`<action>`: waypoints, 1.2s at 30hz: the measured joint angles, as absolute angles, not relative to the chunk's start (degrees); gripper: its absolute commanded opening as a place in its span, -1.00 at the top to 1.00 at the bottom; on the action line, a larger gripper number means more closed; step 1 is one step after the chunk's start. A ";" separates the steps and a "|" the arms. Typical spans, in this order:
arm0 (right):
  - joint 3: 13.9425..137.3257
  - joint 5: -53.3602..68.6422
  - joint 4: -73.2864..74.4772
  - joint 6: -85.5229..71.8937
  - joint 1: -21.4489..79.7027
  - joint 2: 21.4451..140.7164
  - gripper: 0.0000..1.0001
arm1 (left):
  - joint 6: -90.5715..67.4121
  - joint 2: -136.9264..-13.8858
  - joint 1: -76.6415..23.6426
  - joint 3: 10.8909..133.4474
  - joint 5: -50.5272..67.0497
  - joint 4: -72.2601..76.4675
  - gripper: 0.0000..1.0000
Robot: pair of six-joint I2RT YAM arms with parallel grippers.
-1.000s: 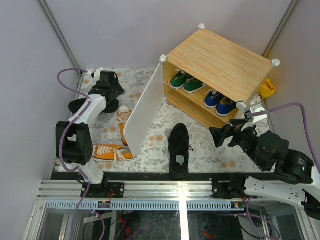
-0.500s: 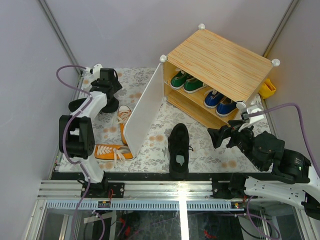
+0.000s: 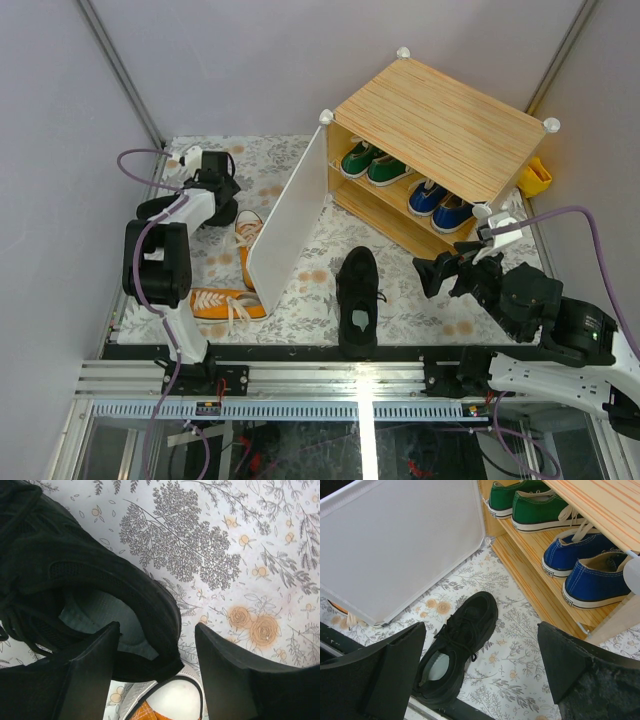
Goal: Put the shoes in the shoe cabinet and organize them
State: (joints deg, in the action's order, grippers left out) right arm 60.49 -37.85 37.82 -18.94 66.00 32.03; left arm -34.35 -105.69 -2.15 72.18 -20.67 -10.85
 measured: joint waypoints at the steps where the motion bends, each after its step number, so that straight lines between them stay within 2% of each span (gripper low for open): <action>1: 60.49 -37.85 37.80 -19.00 66.00 31.99 -0.98 | -34.63 -105.60 -2.13 71.90 -20.62 -10.63 0.24; 3: 60.49 -37.85 37.82 -19.14 66.00 31.86 -0.98 | -35.05 -105.95 -1.96 71.92 -20.84 -10.24 0.58; 6: 60.47 -37.82 37.91 -19.59 66.00 31.51 -0.99 | -35.27 -106.67 -1.74 72.79 -20.01 -9.82 0.98; 15: 60.07 -38.11 38.15 -20.56 66.00 28.23 -0.99 | -33.89 -103.18 -1.78 75.18 -19.49 -17.19 1.00; 19: 60.10 -38.13 38.24 -20.56 66.00 28.88 -0.99 | -32.32 -94.61 -1.83 79.35 -19.97 -23.70 1.00; 26: 60.10 -38.11 38.17 -20.71 66.00 29.98 -0.99 | -28.16 -76.55 -2.02 90.54 -19.53 -24.82 1.00; 30: 60.10 -38.13 37.93 -20.84 66.00 30.24 -0.99 | -26.68 -69.01 -2.22 94.63 -13.06 -22.28 1.00; 33: 60.14 -38.44 37.82 -20.82 66.00 30.72 -0.99 | -26.96 -66.78 -3.03 96.62 -2.39 -20.80 1.00; 35: 60.25 -38.61 37.85 -20.78 66.00 31.07 -0.98 | -26.39 -67.70 -5.67 99.13 2.87 -20.56 1.00; 36: 60.49 -38.94 37.89 -20.80 66.00 31.33 -0.98 | -25.54 -68.42 -10.83 100.42 4.23 -20.64 1.00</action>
State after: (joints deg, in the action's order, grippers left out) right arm 60.49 -38.94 37.89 -20.80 66.00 31.33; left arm -25.54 -68.42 -10.83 100.42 4.23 -20.64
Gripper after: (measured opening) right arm 0.993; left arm 0.042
